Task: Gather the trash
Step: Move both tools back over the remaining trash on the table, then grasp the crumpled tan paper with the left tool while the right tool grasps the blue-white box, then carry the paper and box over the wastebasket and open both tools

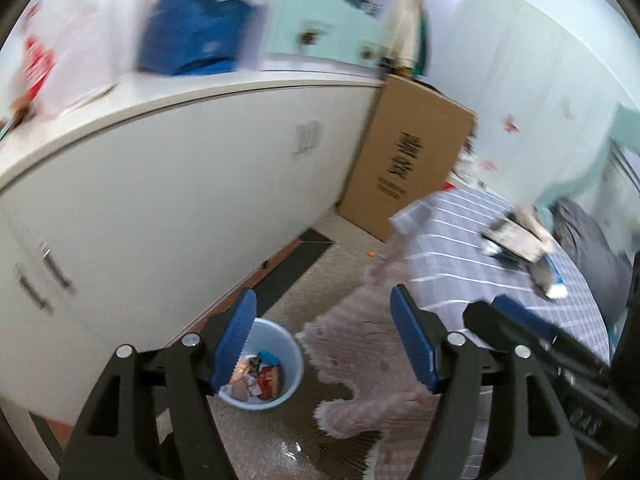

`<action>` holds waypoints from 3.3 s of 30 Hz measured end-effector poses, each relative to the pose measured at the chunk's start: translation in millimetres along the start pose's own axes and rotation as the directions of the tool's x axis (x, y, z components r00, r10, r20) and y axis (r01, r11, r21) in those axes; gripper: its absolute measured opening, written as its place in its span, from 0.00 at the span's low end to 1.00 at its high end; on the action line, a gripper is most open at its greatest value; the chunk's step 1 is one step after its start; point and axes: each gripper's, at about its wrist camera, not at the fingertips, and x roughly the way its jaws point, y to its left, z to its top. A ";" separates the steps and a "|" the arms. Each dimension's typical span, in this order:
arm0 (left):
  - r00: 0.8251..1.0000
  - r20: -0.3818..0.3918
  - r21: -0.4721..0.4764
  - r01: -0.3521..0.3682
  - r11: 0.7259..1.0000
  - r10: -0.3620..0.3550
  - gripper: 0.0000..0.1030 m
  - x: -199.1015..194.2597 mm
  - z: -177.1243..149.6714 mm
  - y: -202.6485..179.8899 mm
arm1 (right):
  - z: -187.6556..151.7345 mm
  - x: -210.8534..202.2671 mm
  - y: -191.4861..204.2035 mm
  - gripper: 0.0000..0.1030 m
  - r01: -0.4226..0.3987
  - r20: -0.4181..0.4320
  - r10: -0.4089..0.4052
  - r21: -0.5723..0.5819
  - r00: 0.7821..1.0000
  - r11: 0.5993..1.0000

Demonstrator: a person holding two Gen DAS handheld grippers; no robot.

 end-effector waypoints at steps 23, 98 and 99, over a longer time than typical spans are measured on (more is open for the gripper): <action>0.995 -0.061 0.592 0.098 0.800 -0.076 0.65 120.5 -1.7 -290.7 | 21.8 -95.7 -238.8 0.64 0.365 0.042 -0.380 0.193 0.924 0.911; 0.973 -0.219 -0.189 -0.116 0.975 0.074 0.01 132.4 -61.8 139.5 | -66.0 187.4 66.5 0.11 0.056 -0.270 -0.125 -0.250 0.955 0.967; 0.973 -0.223 -0.195 -0.110 0.975 0.065 0.01 138.1 -60.4 138.2 | -66.5 189.6 63.5 0.11 0.065 -0.268 -0.133 -0.247 0.954 0.967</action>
